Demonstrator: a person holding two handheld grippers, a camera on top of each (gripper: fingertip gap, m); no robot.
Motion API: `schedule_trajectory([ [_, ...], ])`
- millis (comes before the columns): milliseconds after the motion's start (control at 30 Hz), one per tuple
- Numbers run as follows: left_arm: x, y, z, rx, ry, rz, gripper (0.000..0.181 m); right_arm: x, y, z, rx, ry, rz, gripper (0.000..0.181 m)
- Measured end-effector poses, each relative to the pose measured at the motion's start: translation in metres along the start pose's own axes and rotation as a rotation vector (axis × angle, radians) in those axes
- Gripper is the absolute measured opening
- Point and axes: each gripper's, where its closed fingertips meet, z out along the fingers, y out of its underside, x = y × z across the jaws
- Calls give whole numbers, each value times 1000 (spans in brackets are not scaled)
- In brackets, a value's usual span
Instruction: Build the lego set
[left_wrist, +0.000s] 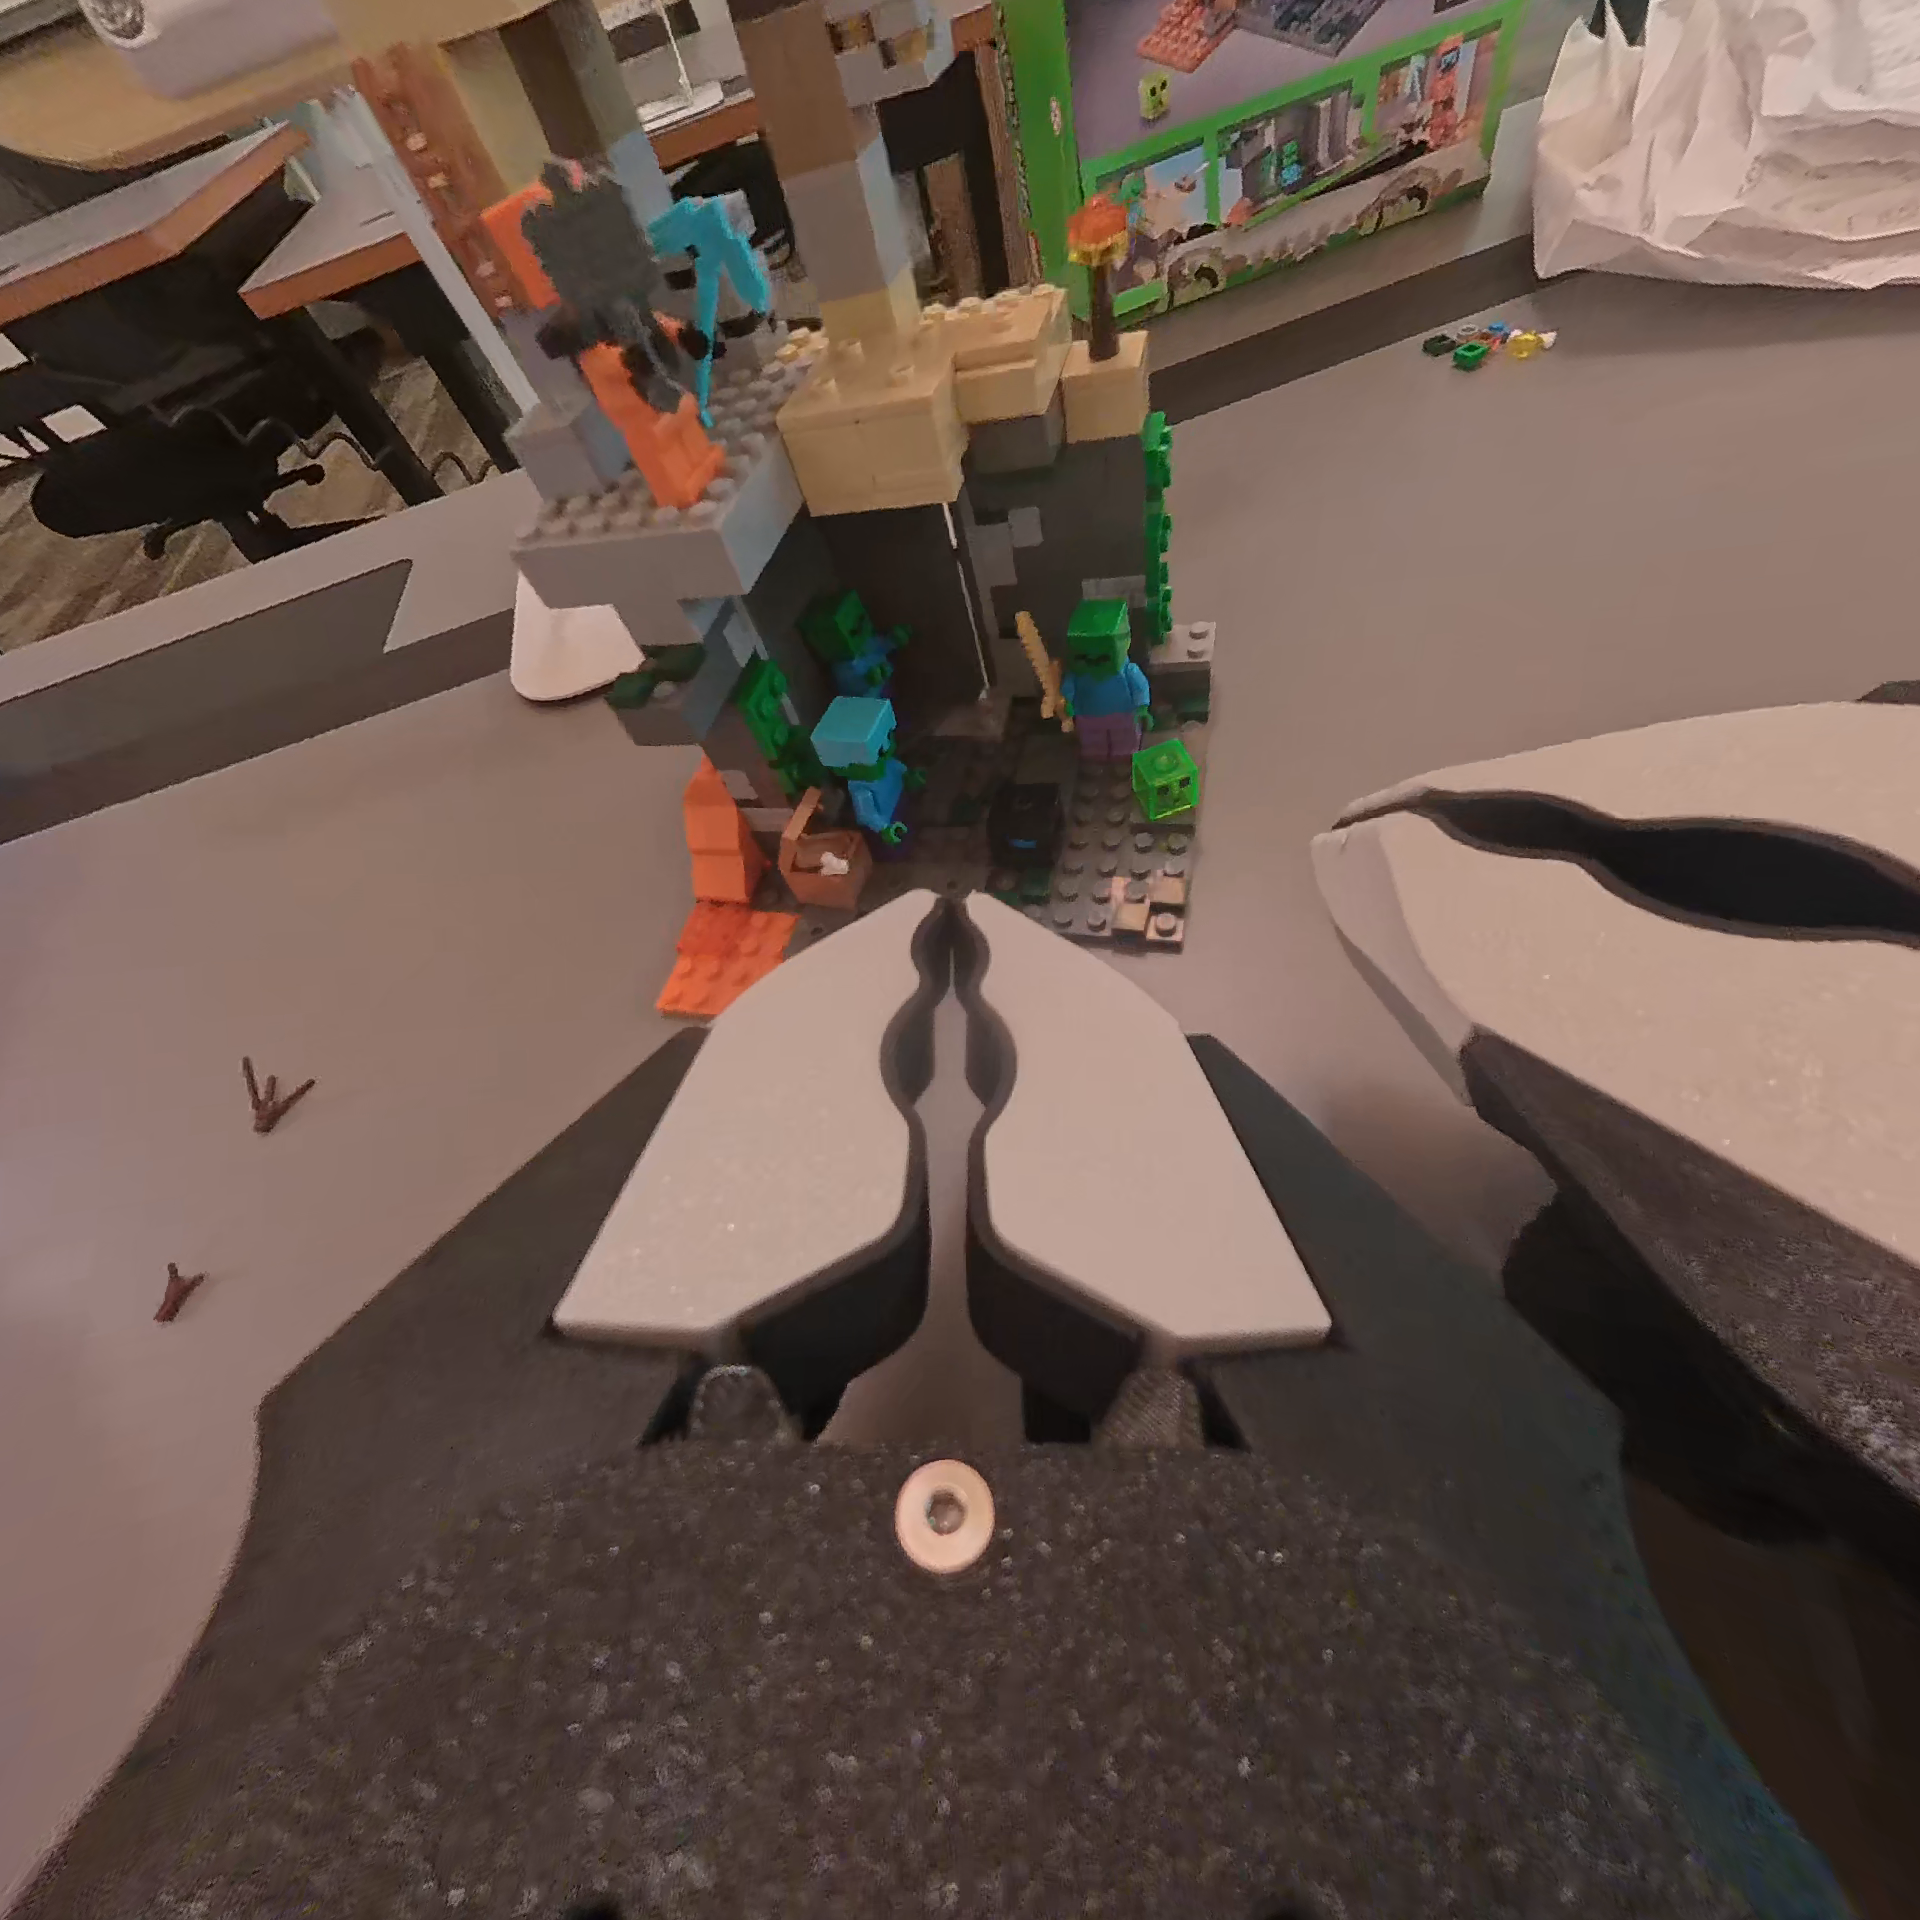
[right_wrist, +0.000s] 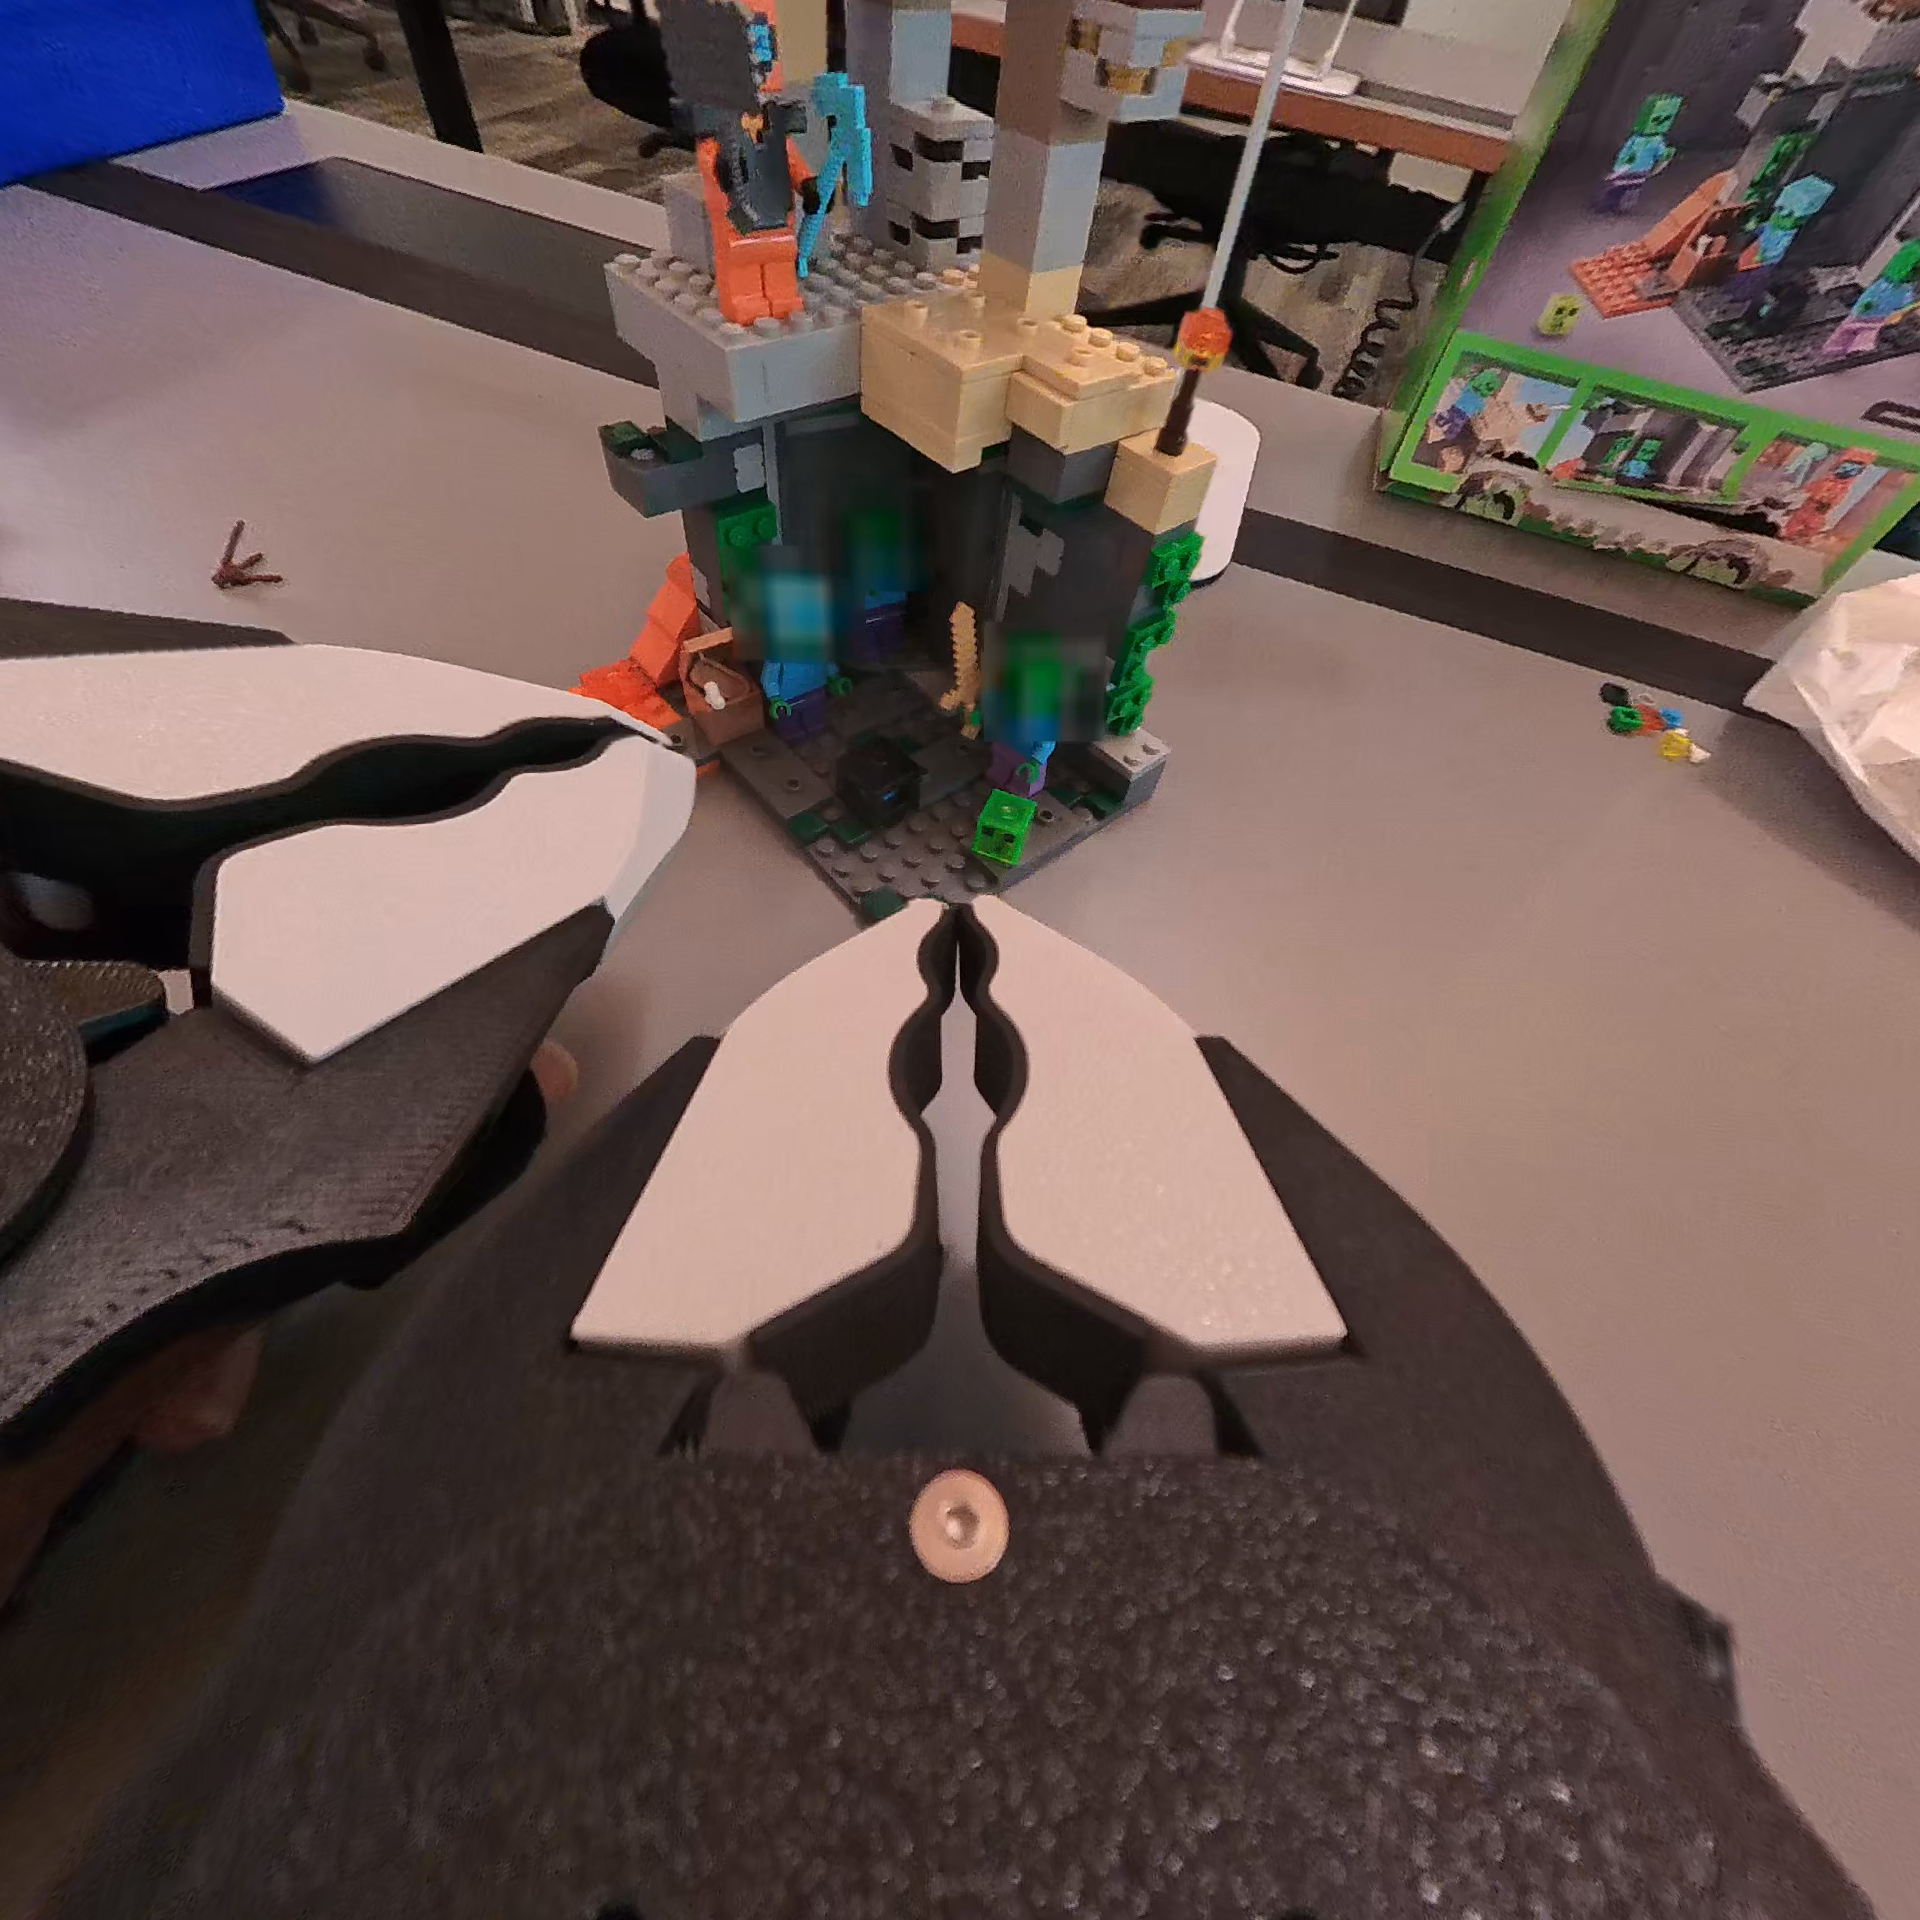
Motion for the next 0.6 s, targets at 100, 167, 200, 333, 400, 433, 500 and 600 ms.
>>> schedule_trajectory([
  [100, 8, -4, 2, 9, -8, 18, 0, 8, 1, -1, -5, -11, -10, 0],
  [167, 13, -6, 3, 13, -13, 18, 0, 12, 1, -1, -7, -22, -18, 0],
  [200, 14, -7, 4, 15, -15, 12, 0, 14, 2, -1, -10, -25, -23, 0],
  [333, 18, -10, 8, 10, -27, -8, 0, 25, 3, -1, -19, -38, -30, 0],
  [400, 21, -11, 10, 2, -28, -23, 0, 30, 2, -1, -20, -46, -36, 0],
  [433, 22, -12, 11, -2, -29, -29, 0, 32, 2, -1, -20, -55, -37, 0],
  [500, 24, -13, 13, -7, -33, -44, 0, 35, 1, 0, -22, -73, -40, 0],
  [600, 26, -13, 15, -17, -33, -67, 0, 37, 0, 2, -26, -107, -50, 0],
])
